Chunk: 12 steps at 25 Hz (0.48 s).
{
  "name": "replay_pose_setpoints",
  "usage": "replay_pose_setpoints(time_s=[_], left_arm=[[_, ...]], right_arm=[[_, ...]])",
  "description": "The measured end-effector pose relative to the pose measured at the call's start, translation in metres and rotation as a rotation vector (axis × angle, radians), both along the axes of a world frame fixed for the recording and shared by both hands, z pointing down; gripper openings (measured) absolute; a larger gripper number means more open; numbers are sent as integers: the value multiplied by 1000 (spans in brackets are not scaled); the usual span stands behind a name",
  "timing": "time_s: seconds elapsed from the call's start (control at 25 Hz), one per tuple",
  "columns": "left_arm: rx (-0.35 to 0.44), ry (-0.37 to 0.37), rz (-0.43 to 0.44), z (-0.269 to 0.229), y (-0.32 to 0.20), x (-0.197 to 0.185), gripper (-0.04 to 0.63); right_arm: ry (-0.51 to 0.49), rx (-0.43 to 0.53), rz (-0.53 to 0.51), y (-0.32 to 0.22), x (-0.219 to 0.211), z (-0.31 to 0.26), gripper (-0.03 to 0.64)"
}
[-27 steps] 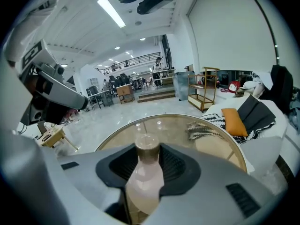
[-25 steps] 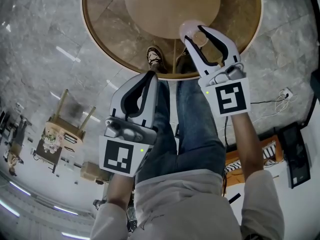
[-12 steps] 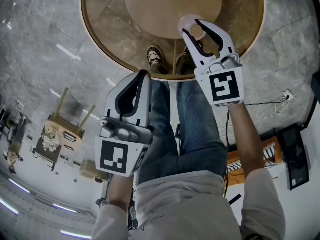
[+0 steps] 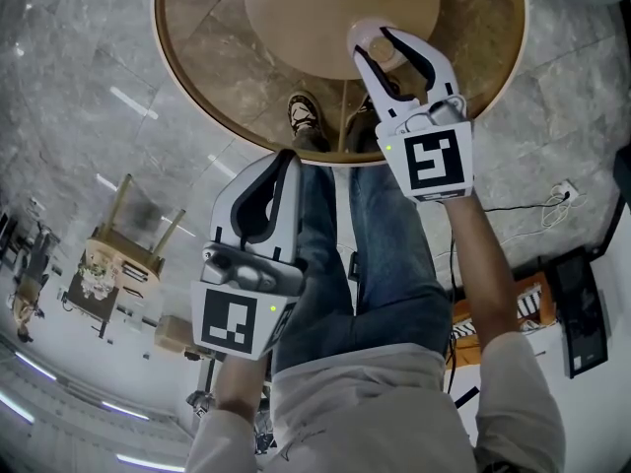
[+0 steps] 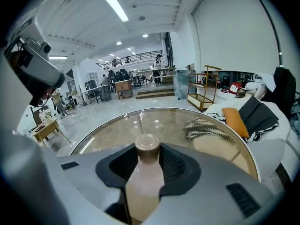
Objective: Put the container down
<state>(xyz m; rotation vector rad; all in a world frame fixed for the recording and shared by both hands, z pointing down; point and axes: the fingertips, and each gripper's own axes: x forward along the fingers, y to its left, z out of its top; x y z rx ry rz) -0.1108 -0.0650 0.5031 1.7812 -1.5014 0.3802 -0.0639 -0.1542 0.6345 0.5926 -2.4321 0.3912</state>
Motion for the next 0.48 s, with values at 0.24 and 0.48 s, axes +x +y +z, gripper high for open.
replay_pose_setpoints(time_s=[0.24, 0.48], left_arm=[[-1, 8, -10, 3, 1, -1, 18], [-3, 12, -4, 0, 3, -4, 18]], right_arm=[[29, 44, -15, -1, -3, 3, 150], [41, 28, 23, 0, -4, 3, 156]])
